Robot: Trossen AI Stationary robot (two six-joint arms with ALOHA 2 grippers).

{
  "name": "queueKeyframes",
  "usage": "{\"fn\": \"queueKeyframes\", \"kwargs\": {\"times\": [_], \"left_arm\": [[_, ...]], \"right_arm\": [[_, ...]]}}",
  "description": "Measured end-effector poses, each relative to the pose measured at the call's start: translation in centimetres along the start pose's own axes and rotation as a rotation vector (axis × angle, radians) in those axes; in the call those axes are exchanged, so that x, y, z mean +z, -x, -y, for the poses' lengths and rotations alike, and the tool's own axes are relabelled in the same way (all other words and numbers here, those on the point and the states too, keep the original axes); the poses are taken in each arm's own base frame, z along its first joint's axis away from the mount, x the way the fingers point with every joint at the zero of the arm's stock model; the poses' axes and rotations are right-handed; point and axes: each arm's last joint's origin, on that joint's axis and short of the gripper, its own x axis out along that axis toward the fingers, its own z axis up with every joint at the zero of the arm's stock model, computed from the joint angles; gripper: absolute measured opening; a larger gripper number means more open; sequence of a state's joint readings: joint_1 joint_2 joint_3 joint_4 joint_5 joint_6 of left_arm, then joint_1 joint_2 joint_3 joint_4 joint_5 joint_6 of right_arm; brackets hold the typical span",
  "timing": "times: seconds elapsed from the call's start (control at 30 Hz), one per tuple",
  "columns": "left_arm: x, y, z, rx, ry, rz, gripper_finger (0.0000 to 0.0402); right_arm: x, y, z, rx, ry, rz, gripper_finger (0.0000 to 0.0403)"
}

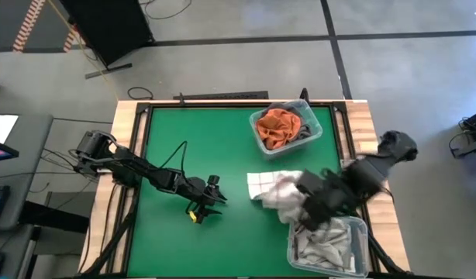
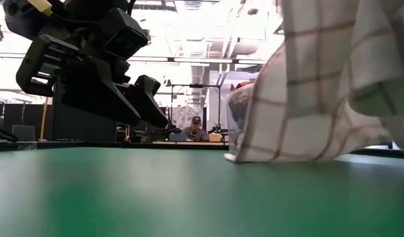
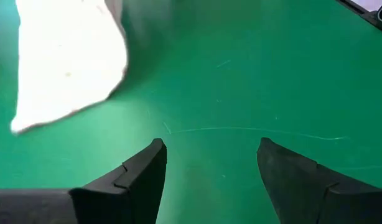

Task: Sort towels by color in basket
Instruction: Put the white patterned towel into the bottom transparent bin

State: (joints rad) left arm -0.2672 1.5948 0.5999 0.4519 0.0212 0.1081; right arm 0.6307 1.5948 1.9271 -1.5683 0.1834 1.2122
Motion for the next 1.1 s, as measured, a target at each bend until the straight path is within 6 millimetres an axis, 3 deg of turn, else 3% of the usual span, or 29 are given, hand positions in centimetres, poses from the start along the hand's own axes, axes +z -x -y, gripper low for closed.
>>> {"fn": "queueKeyframes", "kwargs": {"times": [0.2,0.43,0.7,0.93,1.1], "left_arm": [[0.0,0.0,0.0,0.0,0.0,0.001,0.024],[0.1,0.0,0.0,0.002,-0.001,0.008,0.024],[0.1,0.0,0.0,0.006,-0.002,0.01,0.024],[0.2,0.0,0.0,0.007,0.011,0.024,0.024],[0.7,0.0,0.0,-0.018,0.026,0.072,0.024]], "right_arm": [[-4.5,0.9,-1.3,0.05,-0.14,-0.161,0.0033],[-8.5,-1.2,-2.5,-0.058,-0.303,-0.316,0.0033],[-10.5,-7.1,-3.3,-0.068,-0.308,-0.379,0.0033],[-11.3,-12.5,-1.4,-0.177,-0.301,-0.423,0.0033],[-12.0,-15.6,-0.6,-0.152,-0.312,-0.475,0.004]]}}
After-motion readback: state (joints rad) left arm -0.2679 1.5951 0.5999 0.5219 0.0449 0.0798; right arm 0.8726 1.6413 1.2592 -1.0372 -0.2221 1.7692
